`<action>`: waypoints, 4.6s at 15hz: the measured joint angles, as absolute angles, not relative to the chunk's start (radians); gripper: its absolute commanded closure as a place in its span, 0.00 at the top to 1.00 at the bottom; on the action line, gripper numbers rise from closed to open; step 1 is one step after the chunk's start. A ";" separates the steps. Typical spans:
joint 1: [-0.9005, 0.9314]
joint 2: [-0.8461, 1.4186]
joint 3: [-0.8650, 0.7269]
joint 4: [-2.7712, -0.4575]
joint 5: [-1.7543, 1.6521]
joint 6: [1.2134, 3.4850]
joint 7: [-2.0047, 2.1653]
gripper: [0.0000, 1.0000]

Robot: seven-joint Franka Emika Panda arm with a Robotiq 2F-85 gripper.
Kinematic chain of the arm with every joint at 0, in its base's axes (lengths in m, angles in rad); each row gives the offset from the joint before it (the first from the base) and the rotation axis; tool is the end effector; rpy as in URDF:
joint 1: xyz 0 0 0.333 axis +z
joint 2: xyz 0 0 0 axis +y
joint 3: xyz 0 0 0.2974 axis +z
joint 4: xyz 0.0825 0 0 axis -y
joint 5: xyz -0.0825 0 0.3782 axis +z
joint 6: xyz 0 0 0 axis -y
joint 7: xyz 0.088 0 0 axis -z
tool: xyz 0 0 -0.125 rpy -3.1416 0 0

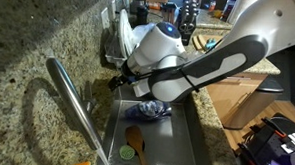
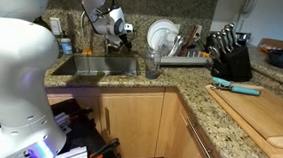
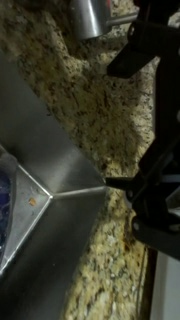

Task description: Open the faucet then close the faucet

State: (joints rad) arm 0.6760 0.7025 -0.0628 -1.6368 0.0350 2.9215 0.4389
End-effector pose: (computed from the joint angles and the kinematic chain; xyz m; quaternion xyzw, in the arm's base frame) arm 0.5912 0.4225 0.2479 -0.9542 -0.0810 -0.2532 0.1369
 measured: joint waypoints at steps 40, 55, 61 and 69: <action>0.675 0.961 0.094 -1.298 0.177 3.454 0.355 1.00; 0.918 0.927 -0.427 -1.265 0.543 3.325 0.345 1.00; 0.968 0.922 -0.514 -1.317 0.543 3.186 0.354 1.00; 1.000 0.976 -0.591 -1.326 0.541 3.040 0.415 1.00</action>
State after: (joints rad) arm 0.9998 0.9762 -0.5909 -1.3257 0.5408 3.0405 0.4152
